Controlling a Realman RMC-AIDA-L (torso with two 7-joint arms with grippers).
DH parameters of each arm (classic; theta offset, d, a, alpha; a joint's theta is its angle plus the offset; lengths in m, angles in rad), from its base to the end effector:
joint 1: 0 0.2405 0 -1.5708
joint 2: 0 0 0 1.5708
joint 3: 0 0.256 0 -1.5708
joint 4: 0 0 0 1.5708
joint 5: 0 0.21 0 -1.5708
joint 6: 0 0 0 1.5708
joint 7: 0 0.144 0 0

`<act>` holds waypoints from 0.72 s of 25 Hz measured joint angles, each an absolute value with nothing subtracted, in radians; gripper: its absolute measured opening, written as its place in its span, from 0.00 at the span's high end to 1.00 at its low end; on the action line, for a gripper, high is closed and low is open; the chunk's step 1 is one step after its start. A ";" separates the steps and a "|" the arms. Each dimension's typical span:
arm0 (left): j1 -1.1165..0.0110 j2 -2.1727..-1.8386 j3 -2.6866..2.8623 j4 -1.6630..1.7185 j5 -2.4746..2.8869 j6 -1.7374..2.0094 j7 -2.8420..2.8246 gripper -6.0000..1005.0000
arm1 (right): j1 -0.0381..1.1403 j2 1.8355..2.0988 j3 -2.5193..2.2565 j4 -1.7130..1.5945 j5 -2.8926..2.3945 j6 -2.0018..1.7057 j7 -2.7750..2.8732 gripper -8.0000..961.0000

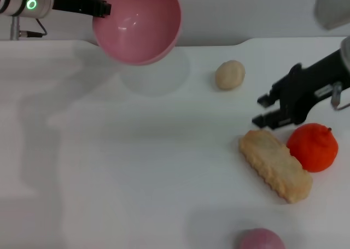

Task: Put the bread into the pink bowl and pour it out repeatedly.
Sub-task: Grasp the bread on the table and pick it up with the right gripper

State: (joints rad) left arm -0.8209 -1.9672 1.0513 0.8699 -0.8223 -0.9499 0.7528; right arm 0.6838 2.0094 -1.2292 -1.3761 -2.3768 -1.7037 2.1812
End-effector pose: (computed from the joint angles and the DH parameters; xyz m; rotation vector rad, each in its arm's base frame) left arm -0.1802 0.4765 0.0555 -2.2296 -0.9516 -0.2249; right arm 0.1437 0.3633 0.0397 -2.8796 0.4455 -0.3242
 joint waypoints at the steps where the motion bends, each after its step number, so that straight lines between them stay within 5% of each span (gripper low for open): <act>1: -0.822 -1.969 1.053 0.870 -0.818 -0.949 0.754 0.95 | 0.691 2.013 -1.243 -1.370 -2.396 -1.712 2.181 0.43; 18: -0.823 -1.993 1.061 0.864 -0.813 -0.937 0.756 0.95 | 0.750 2.023 -1.431 -1.248 -2.532 -1.707 2.241 0.38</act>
State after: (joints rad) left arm -0.8231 -1.9926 1.0614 0.8637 -0.8129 -0.9371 0.7558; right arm 0.7501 2.0232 -1.4306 -1.2477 -2.5323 -1.7072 2.2413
